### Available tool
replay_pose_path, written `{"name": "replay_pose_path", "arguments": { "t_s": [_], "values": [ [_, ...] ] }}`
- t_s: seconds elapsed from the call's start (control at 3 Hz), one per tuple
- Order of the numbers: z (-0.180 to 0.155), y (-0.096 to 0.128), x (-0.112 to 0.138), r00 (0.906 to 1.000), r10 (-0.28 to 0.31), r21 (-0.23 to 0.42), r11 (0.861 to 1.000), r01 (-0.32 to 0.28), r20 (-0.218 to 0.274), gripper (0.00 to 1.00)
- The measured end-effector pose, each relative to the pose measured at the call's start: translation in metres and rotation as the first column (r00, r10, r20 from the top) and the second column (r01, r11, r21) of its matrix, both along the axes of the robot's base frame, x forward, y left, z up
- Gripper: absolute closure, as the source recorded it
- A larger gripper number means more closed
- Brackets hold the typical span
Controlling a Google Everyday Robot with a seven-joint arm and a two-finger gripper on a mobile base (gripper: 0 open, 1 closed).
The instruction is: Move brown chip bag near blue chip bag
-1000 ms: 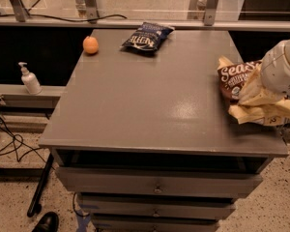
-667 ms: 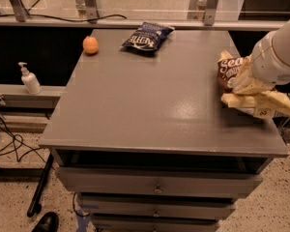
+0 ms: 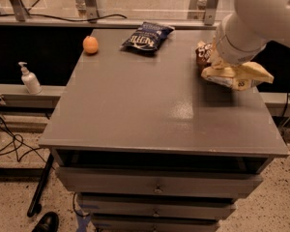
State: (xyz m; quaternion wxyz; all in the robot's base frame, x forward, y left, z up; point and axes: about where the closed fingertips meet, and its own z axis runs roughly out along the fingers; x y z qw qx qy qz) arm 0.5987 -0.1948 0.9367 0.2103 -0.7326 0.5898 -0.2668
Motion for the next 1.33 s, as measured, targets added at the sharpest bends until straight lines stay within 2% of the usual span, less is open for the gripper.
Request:
{"name": "replay_pose_path", "arguments": {
  "t_s": [0.33,0.67,1.0,1.33],
  "values": [
    [0.006,0.010,0.031,0.9927,0.069,-0.148,0.988,-0.053,0.099,1.00],
    [0.009,0.007,0.060,0.9763,0.141,-0.237,0.966,-0.100,0.164,1.00],
    [0.013,0.000,0.088,0.9576,0.210,-0.262,0.953,-0.155,0.198,1.00],
    [0.015,0.014,0.106,0.9327,0.293,-0.236,0.941,-0.243,0.210,1.00]
  ]
}}
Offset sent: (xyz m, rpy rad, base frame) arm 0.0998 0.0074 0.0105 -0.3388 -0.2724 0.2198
